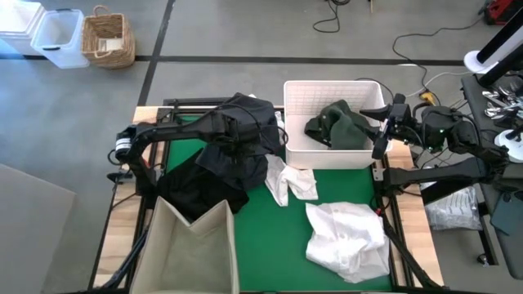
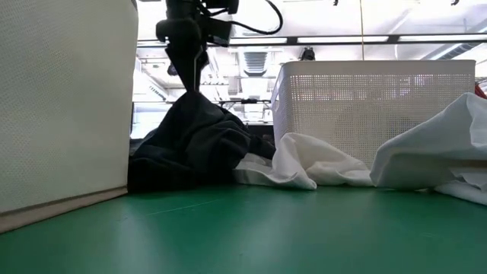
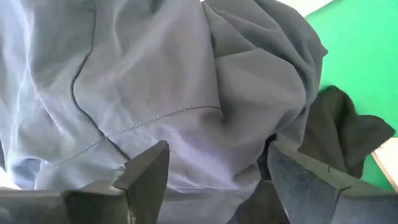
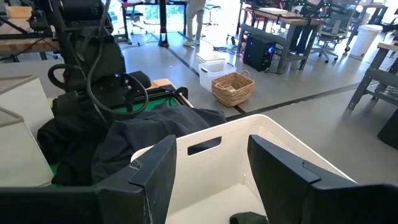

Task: Sort clothes
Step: Put the black shorts into the top right white bin

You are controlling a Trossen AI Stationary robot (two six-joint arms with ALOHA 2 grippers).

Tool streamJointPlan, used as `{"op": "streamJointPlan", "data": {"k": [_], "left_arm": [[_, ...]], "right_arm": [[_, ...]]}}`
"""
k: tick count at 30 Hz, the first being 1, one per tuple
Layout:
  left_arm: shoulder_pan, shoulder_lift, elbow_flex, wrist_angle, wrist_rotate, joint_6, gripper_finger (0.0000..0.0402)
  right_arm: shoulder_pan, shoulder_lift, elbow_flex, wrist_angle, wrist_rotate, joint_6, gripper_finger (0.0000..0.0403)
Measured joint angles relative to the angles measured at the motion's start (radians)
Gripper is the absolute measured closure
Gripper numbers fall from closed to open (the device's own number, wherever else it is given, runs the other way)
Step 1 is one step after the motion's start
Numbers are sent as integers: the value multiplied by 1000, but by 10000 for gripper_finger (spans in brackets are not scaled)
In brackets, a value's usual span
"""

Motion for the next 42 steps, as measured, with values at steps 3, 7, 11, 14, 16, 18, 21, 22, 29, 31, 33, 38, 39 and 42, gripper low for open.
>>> {"op": "streamJointPlan", "data": {"k": [3,7,11,14,16,18,21,22,29,31,33,38,39,42], "left_arm": [[0,1,0,0,0,-18,156],[0,13,-11,10,0,-24,170],[1,21,-45,17,-3,-22,180],[1,21,-60,19,-3,-28,188],[1,21,-67,19,-3,-33,198],[1,21,-69,23,-3,-34,215],[1,21,-69,27,-3,-34,256],[1,21,-69,31,-3,-34,273],[5,21,-69,42,-4,-39,393],[5,21,-69,38,-4,-44,394],[4,21,-65,30,-13,-51,399],[2,11,5,-70,-105,-86,401],[2,4,24,-78,-119,-91,401],[2,-20,96,-99,-125,-91,401]], "right_arm": [[0,0,0,0,0,0,211],[0,0,0,0,0,0,211],[0,0,0,0,0,0,211],[0,0,0,0,0,0,211],[0,0,0,0,0,0,211],[0,0,0,0,0,0,211],[0,0,0,0,0,1,211],[0,0,0,0,0,1,211],[0,0,-2,0,0,16,211],[0,1,-2,0,-1,17,211],[0,1,-2,0,-1,24,211],[0,1,-2,0,-1,27,211],[0,1,-2,0,-1,27,211],[0,1,-2,0,-1,27,211]]}}
